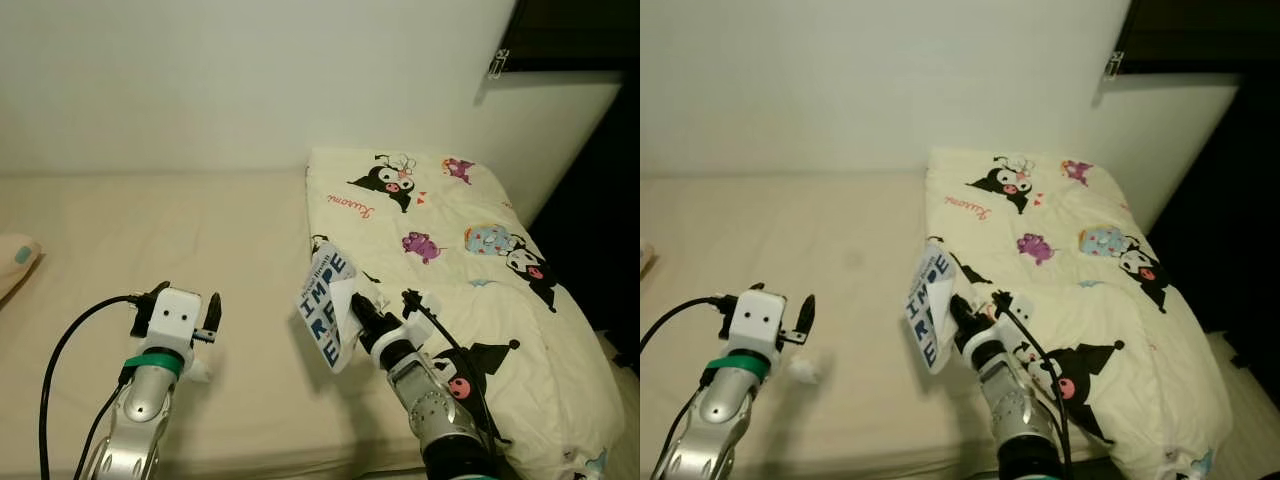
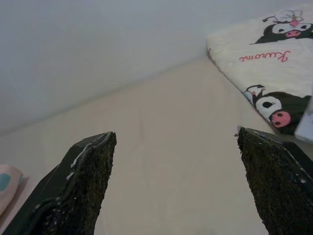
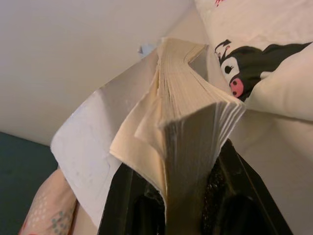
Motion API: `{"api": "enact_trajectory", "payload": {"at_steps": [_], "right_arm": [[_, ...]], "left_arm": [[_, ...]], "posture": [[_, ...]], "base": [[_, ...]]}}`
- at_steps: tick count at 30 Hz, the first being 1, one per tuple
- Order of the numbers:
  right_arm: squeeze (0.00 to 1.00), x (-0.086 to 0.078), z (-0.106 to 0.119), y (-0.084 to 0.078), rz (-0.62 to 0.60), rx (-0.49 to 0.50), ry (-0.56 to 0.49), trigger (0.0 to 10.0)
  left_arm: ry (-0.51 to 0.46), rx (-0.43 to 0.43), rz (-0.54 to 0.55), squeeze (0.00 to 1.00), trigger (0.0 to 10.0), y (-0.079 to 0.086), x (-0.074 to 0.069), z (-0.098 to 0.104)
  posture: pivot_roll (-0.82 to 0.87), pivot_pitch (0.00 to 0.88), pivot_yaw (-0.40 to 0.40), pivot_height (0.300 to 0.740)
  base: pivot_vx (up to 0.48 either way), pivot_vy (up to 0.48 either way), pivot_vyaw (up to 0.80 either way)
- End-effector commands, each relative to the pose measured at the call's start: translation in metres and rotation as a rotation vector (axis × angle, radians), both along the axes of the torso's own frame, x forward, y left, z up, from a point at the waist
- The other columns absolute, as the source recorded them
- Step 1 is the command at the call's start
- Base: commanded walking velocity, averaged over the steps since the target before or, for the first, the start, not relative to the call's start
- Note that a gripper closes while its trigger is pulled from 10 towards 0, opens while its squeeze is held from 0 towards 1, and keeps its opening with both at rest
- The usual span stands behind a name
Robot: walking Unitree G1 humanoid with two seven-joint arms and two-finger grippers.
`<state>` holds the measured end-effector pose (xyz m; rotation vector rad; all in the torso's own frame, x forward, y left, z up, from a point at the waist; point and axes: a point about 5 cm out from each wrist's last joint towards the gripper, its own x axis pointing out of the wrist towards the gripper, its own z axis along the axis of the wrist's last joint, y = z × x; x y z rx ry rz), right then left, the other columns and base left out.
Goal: Clean up the room
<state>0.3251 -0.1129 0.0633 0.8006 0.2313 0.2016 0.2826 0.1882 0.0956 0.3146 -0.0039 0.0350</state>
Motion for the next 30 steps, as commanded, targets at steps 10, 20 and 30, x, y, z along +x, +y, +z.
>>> {"api": "enact_trajectory", "payload": {"at_steps": [10,20,30], "right_arm": [[0.0,0.0,-0.005,0.009,0.046,-0.01,0.034,10.0],[0.0,0.003,-0.003,0.013,0.038,0.014,0.026,10.0],[0.0,0.005,-0.002,0.011,0.025,-0.067,0.0,10.0]], "left_arm": [[-0.018,-0.002,0.035,0.0,10.0,0.006,-0.002,0.003],[-0.024,0.039,0.018,0.0,10.0,0.005,-0.001,0.004],[-0.022,0.011,-0.001,0.0,10.0,-0.001,0.005,0.007]], "posture": [[0.05,0.0,0.01,0.74],[0.07,0.0,-0.006,0.74],[0.07,0.0,0.004,0.74]], "base": [[0.0,0.0,0.0],[0.0,0.0,0.0],[0.0,0.0,0.0]]}}
